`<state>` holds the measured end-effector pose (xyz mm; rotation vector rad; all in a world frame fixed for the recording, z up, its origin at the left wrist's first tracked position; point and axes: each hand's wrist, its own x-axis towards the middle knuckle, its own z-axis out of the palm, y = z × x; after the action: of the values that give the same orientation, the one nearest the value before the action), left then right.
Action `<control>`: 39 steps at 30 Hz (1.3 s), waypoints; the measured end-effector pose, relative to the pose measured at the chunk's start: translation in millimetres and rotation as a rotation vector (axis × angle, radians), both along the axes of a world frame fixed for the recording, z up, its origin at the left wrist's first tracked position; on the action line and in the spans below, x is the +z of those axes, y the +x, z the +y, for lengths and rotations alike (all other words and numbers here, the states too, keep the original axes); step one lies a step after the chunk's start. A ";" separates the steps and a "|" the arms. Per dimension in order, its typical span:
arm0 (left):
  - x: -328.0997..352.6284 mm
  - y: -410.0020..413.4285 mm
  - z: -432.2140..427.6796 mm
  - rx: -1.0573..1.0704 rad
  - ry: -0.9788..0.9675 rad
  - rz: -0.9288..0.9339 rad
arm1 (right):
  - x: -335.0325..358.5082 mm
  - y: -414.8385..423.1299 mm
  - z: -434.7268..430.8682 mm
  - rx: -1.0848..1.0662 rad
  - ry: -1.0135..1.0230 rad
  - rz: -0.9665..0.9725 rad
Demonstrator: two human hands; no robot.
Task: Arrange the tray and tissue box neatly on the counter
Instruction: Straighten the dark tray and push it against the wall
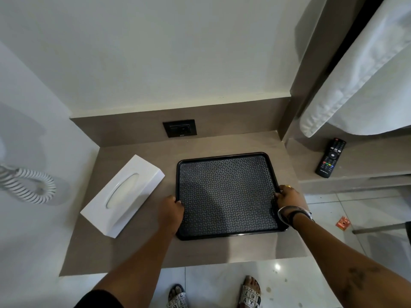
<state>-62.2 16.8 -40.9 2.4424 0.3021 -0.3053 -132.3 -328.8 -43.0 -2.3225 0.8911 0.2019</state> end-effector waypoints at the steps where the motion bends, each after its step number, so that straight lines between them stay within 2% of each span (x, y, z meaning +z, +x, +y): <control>1: -1.1 -0.5 1.2 -0.004 0.002 0.003 | -0.9 -1.7 0.9 0.003 -0.007 -0.001; 4: -1.4 -2.4 2.1 -0.020 0.031 0.014 | -0.9 -6.9 4.6 0.031 -0.041 -0.010; 8: 4.8 -15.7 -2.8 -0.104 0.247 -0.110 | 6.5 -24.1 18.9 0.068 -0.255 -0.075; 12: -6.1 -53.8 -6.8 -0.432 0.315 -0.391 | 4.5 -68.2 56.2 0.352 -0.399 -0.179; 15: -25.3 -96.7 -7.6 -0.714 0.291 -0.385 | -5.3 -103.6 83.2 0.589 -0.472 -0.153; 18: -41.8 -132.5 -7.7 -0.858 0.311 -0.316 | -19.5 -131.6 99.1 0.685 -0.465 -0.087; 21: -49.0 -148.5 -9.1 -0.876 0.333 -0.202 | -28.0 -142.3 103.0 0.708 -0.439 -0.011; 26: -46.7 -148.2 -13.4 -0.868 0.374 -0.128 | -27.4 -131.8 104.6 0.711 -0.416 0.030; 39: -42.5 -119.3 -18.6 -0.863 0.359 -0.115 | -37.4 -102.9 104.1 0.675 -0.367 0.019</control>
<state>-181.6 -1.7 -83.4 2.8025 -0.8416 -0.4981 -235.2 -224.6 -80.4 -2.9005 0.1174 0.3628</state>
